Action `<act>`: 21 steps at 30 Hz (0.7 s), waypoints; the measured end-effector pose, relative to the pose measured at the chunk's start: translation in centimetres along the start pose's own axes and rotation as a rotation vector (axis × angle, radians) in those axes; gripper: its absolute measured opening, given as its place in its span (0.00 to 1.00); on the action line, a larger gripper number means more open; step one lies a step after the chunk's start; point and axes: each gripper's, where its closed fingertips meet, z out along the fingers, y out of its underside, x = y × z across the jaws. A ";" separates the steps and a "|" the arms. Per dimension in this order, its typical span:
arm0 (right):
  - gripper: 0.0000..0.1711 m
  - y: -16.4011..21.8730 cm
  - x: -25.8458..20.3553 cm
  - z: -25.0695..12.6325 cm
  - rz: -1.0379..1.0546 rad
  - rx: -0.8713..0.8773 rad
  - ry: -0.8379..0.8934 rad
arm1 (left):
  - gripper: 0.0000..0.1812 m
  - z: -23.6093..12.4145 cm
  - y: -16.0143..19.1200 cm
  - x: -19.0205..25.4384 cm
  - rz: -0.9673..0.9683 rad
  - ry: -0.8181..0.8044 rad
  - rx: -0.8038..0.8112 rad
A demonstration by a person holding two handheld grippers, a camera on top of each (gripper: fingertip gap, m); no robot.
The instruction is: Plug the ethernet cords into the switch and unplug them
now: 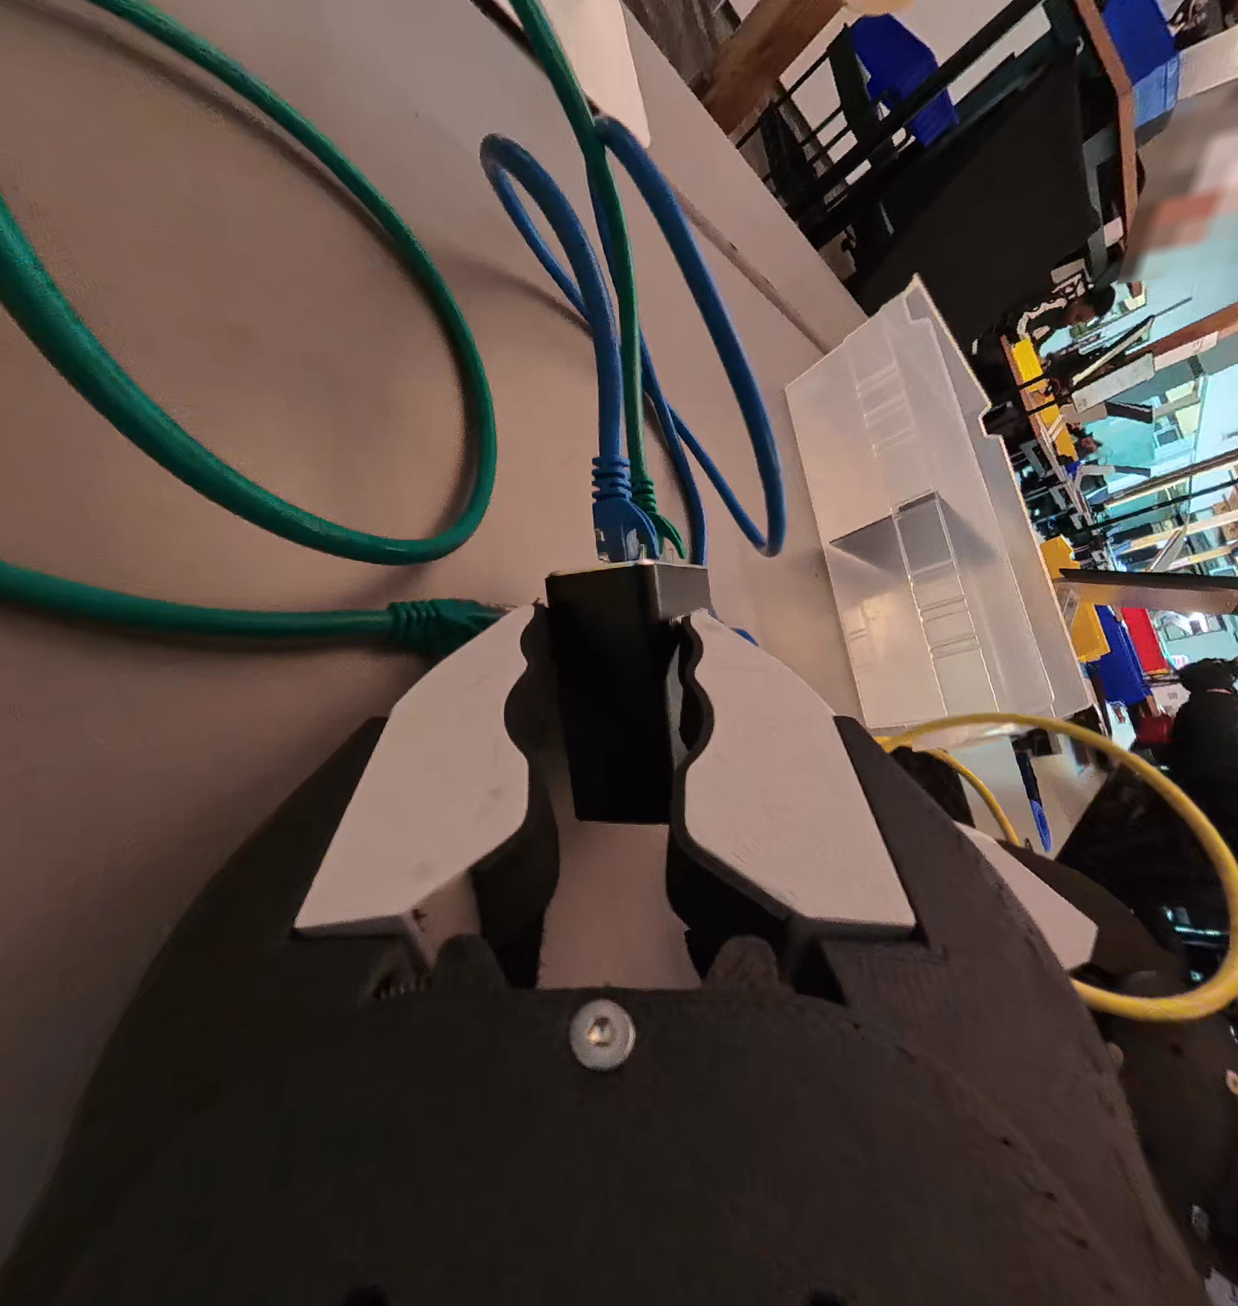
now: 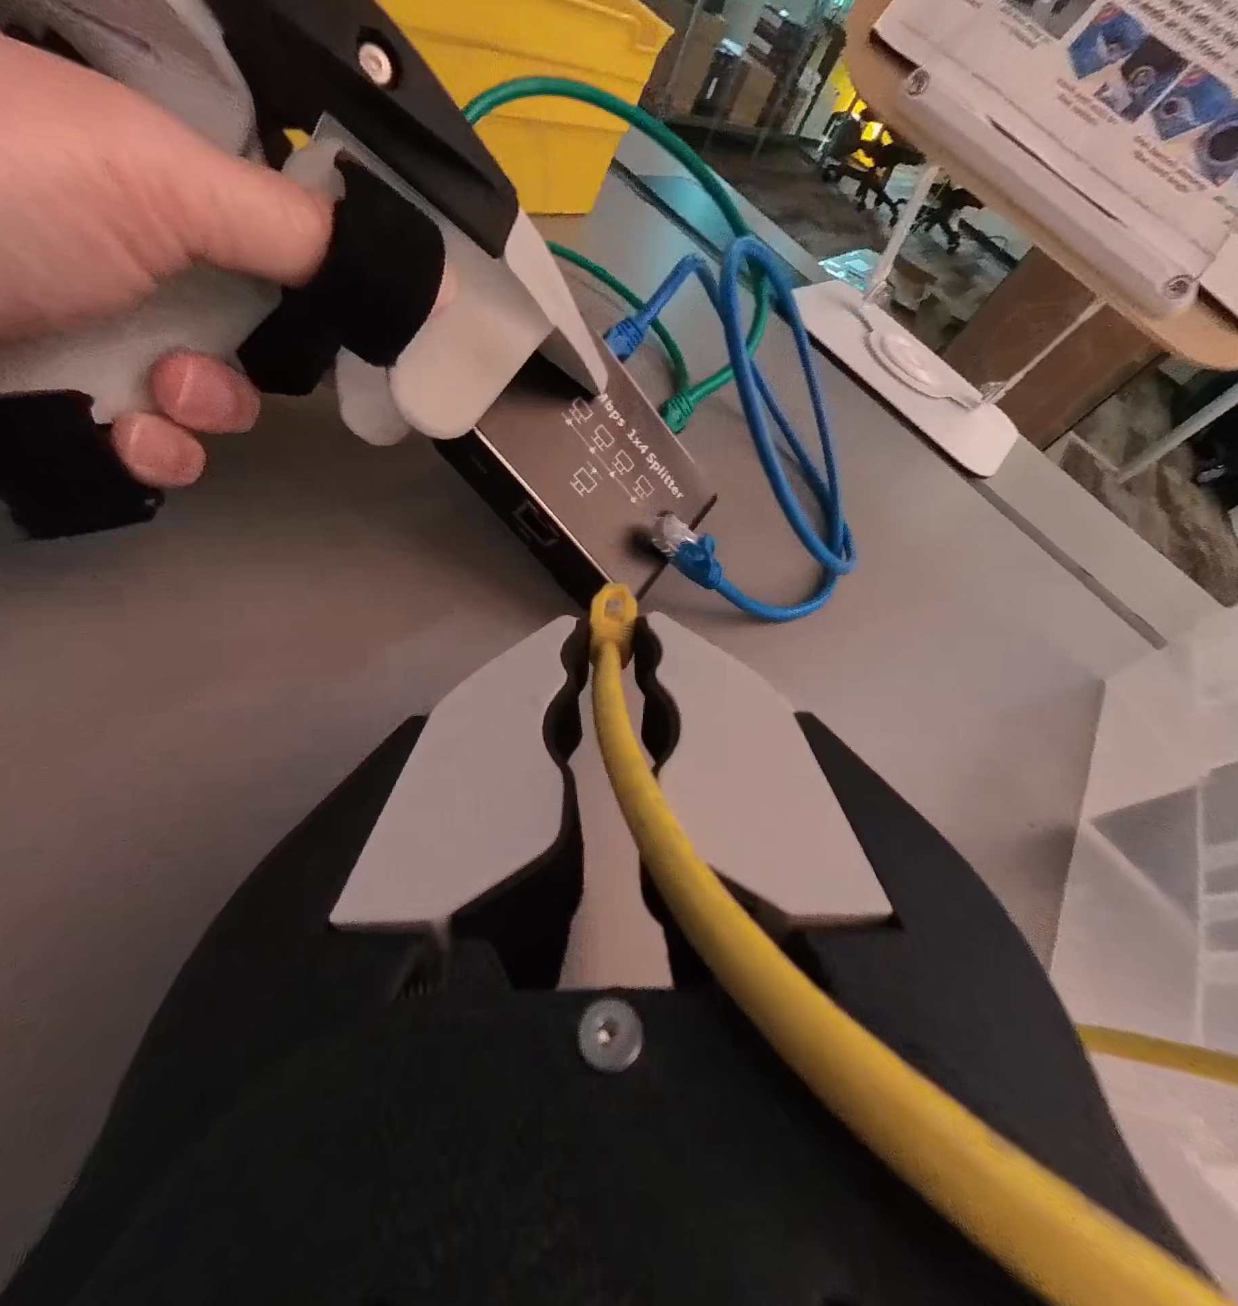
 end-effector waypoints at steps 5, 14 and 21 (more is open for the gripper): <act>0.08 0.6 0.0 0.8 0.052 -0.039 -0.055 | 0.23 -0.4 1.7 0.3 0.145 0.001 -0.136; 0.08 1.1 0.8 0.5 0.087 -0.034 -0.056 | 0.51 -1.7 2.4 -0.5 0.962 0.051 -0.371; 0.08 1.0 0.7 0.6 0.046 -0.020 -0.043 | 0.52 0.7 4.5 -1.8 1.164 0.093 -0.527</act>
